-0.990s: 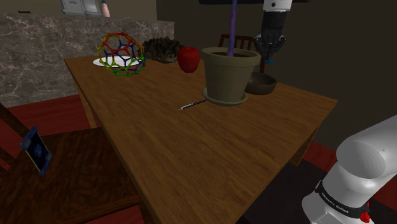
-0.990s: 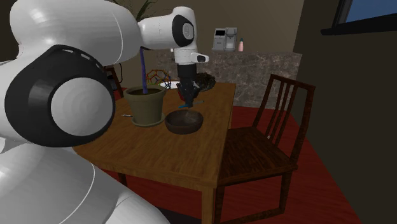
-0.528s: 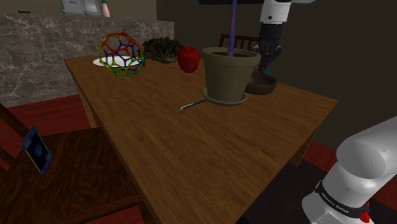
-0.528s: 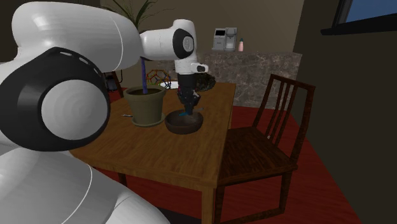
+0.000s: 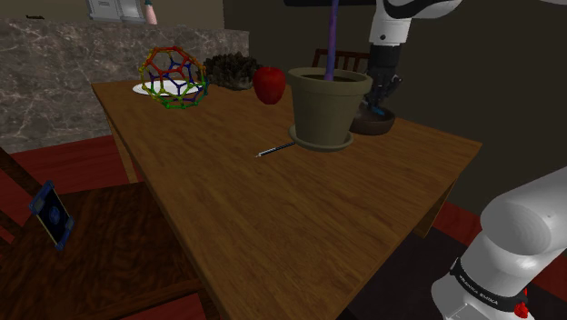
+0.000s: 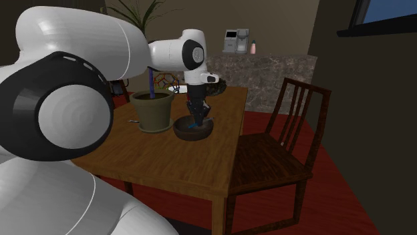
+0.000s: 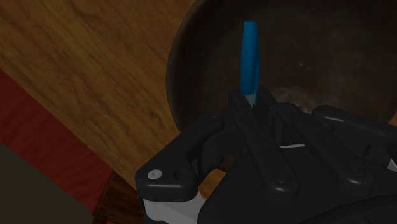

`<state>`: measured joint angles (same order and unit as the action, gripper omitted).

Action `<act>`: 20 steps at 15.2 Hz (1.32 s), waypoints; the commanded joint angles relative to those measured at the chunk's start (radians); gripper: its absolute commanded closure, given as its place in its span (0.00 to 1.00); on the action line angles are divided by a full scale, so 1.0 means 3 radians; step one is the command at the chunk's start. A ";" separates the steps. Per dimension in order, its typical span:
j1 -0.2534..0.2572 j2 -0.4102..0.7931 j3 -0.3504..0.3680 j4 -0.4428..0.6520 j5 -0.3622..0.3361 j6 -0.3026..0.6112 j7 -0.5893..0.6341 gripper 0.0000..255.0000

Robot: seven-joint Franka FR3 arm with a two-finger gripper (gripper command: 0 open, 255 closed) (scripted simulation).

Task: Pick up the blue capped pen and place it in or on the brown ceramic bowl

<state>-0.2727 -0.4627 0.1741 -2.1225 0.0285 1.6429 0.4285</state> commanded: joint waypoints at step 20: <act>-0.0009 0.0102 0.0003 0.0513 -0.0015 -0.0412 0.0012 0.00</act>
<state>-0.2754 -0.4321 0.1749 -1.9687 0.0240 1.5196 0.4322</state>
